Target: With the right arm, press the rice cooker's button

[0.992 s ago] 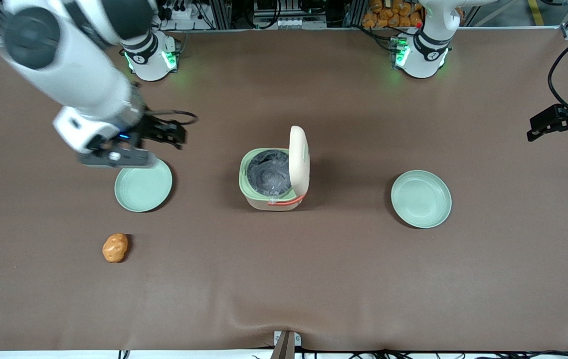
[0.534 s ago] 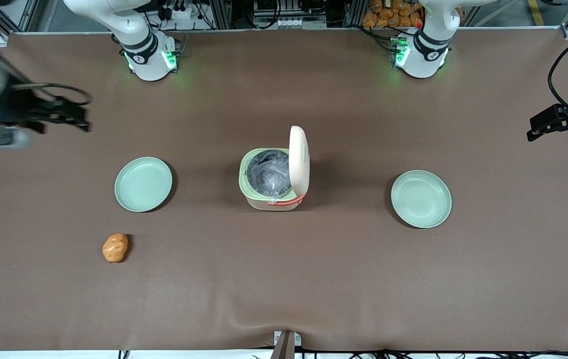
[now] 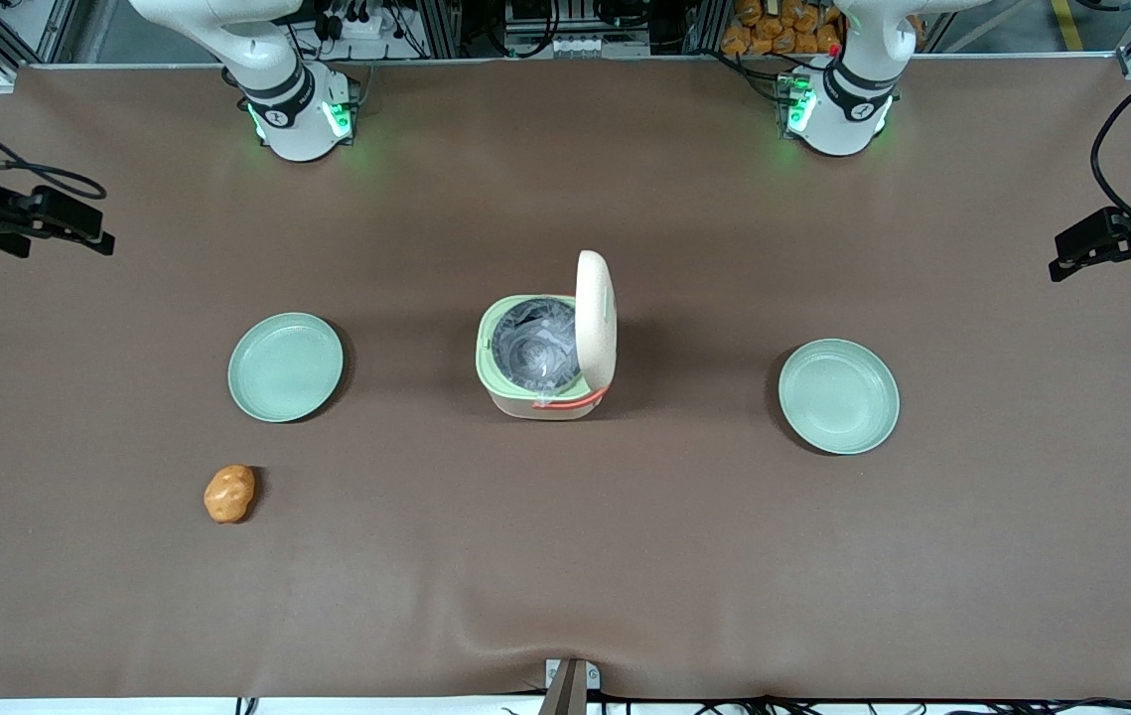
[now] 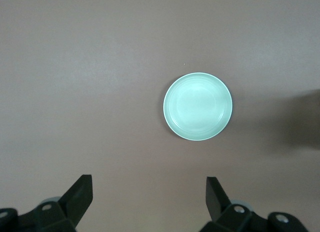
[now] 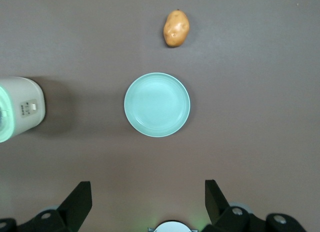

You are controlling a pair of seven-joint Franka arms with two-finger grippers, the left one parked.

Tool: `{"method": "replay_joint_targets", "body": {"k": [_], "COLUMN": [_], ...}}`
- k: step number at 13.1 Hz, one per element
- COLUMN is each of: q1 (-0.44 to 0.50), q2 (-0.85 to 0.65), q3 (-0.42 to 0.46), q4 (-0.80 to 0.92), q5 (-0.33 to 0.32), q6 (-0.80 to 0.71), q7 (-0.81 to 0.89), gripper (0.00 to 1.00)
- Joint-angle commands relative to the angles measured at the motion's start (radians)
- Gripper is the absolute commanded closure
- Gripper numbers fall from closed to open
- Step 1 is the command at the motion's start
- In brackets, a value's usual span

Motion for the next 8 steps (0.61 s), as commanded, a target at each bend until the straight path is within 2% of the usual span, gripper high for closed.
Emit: {"method": "replay_joint_targets", "body": {"k": [1,8], "q1": [-0.003,-0.019], "q2": [-0.08,-0.124], "q3": [0.01,0.009], "q4": [-0.093,-0.122], "q5": [-0.022,-0.049], "q6": [0.037,0.078], "q7": [-0.009,-0.061], "gripper": [0.0,0.0]}}
